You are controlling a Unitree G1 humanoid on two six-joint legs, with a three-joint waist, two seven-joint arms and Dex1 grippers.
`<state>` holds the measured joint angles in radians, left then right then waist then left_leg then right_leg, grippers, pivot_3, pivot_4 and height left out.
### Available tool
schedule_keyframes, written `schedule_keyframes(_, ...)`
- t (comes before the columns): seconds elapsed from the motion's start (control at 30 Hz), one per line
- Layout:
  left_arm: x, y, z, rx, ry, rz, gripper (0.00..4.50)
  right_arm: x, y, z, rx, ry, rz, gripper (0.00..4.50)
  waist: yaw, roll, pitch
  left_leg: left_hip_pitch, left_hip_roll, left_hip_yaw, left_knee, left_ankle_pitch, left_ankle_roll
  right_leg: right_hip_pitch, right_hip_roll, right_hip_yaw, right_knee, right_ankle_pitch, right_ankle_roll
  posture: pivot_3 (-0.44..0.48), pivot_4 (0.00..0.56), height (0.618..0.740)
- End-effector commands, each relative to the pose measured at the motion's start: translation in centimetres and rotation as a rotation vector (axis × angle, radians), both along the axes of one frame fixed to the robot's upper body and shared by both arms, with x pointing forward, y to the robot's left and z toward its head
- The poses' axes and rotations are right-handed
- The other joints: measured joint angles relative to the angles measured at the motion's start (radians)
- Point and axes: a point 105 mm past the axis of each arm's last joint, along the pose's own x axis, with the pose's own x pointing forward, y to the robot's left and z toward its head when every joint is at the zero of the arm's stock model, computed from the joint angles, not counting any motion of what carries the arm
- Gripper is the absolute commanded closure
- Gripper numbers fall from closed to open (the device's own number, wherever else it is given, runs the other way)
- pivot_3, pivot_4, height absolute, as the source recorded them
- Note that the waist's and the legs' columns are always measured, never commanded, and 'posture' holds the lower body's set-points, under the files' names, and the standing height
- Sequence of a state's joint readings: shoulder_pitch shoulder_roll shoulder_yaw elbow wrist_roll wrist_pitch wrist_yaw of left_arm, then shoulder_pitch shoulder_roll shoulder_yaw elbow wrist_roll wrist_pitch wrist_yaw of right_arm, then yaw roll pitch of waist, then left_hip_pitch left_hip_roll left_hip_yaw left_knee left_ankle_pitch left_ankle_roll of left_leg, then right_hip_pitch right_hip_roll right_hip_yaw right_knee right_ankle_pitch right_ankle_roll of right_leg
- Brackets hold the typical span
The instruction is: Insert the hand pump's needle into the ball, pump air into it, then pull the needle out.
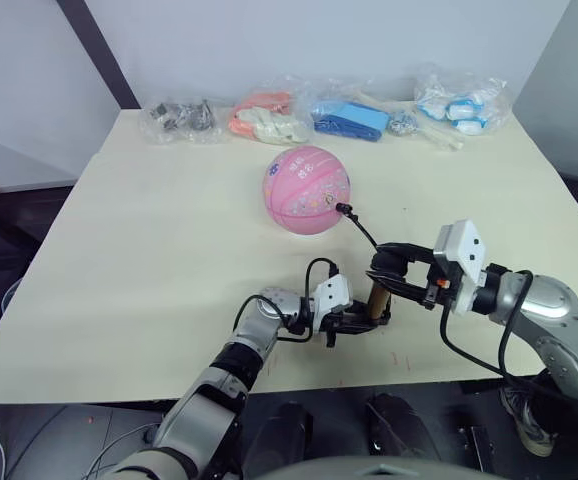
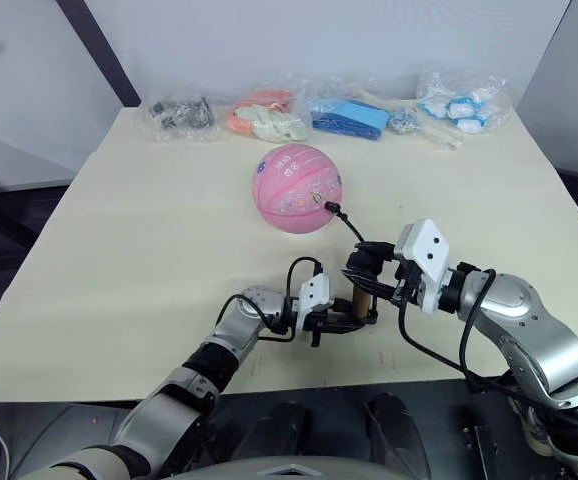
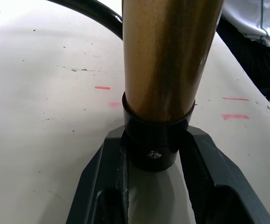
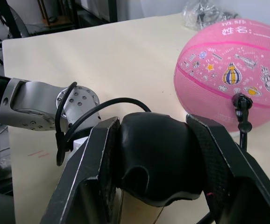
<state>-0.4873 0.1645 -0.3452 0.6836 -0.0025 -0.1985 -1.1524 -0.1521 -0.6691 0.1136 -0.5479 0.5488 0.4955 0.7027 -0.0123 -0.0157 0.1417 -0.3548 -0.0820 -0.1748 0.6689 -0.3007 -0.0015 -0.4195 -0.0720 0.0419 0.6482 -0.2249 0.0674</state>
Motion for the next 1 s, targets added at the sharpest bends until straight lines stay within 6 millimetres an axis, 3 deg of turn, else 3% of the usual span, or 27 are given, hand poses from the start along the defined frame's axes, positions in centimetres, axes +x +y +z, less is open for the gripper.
schedule_keyframes(0.03, -0.6, 0.7, -1.3, 0.037, 0.045, 0.007, 3.38, -0.4, -0.1, -2.0, -0.036, 0.087, 0.003, 2.69, 0.0, 0.0, 0.0, 0.002, 0.0, 0.0, -0.001, -0.001, 0.002, 0.003, 0.0, 0.0, -0.001, 0.0, 0.0, 0.0, 0.15, 0.74)
schedule_keyframes(0.57, -0.7, 0.5, -1.4, 0.038, 0.048, -0.003, 3.38, -0.4, -0.7, 6.3, -0.008, -0.061, 0.061, 2.69, 0.002, 0.002, 0.002, 0.003, 0.0, -0.001, -0.001, -0.002, 0.004, 0.004, -0.001, 0.0, -0.003, 0.0, 0.0, 0.0, 0.15, 0.74)
schedule_keyframes(1.0, -0.8, 0.5, -1.4, 0.042, 0.044, -0.011, 3.38, -0.7, -1.9, 11.5, -0.002, -0.121, 0.067, 2.69, 0.002, 0.003, 0.003, 0.002, 0.001, -0.001, -0.001, -0.003, 0.005, 0.004, -0.001, 0.0, -0.004, 0.001, 0.001, 0.0, 0.15, 0.74)
